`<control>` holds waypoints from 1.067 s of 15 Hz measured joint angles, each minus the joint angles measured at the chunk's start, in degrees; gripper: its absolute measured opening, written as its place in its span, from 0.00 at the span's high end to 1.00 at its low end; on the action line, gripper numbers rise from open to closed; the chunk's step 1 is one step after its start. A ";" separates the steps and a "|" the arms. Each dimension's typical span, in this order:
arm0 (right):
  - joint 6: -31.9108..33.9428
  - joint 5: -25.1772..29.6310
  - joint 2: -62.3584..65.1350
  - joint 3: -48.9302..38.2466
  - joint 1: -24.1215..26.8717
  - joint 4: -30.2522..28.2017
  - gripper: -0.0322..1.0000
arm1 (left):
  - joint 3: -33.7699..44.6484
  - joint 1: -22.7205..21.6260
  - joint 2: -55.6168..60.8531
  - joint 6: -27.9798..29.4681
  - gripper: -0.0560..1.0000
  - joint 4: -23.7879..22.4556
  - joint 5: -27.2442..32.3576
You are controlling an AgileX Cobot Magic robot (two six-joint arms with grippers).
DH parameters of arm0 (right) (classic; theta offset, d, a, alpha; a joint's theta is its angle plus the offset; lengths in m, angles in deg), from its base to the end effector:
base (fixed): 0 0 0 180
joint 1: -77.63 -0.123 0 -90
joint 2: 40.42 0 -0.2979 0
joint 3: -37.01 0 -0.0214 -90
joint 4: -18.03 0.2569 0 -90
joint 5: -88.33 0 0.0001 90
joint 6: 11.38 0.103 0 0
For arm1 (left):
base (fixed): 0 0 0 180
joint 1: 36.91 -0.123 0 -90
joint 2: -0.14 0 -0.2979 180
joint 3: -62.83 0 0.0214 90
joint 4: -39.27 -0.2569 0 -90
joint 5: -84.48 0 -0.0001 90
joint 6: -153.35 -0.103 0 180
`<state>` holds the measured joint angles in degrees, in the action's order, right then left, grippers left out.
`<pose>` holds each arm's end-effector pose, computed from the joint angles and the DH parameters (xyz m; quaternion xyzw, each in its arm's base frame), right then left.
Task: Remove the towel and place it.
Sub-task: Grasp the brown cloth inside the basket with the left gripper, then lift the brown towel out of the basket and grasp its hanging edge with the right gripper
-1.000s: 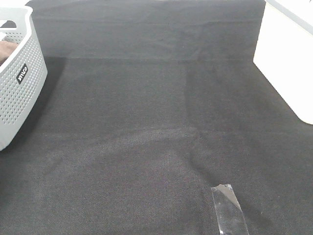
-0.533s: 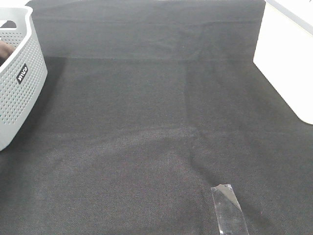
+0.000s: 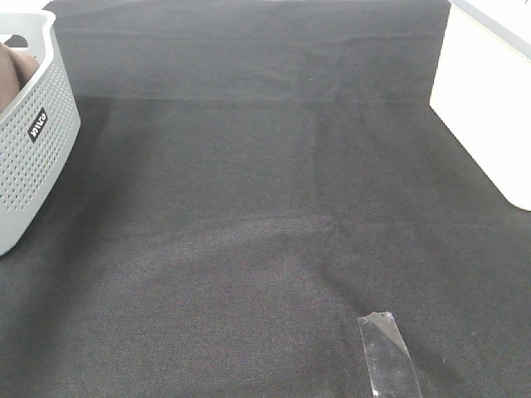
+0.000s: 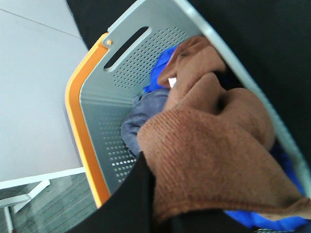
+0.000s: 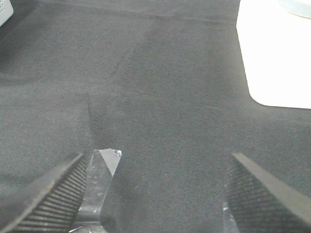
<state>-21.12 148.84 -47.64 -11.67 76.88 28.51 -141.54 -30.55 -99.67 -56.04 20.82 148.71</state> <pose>-0.0037 0.0163 0.2775 -0.0810 0.8425 0.0499 0.5302 0.3605 -0.0106 0.4279 0.2993 0.8770 0.2243 0.3016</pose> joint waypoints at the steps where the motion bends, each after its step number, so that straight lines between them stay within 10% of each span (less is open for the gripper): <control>1: 0.34 -0.29 -0.11 0.00 0.00 1.09 0.24 | 0.00 1.60 1.38 2.01 0.93 0.00 0.69; 7: -8.77 -10.03 -13.87 0.46 0.00 16.33 0.24 | -6.82 10.77 3.38 18.74 0.93 1.15 0.97; 16: -85.66 -14.78 -55.69 0.46 0.00 78.84 0.24 | -8.71 20.23 3.44 26.41 0.93 12.26 0.74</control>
<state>-106.77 134.06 -103.33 -11.21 76.88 107.35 -150.25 -10.33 -96.23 -29.63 33.09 149.45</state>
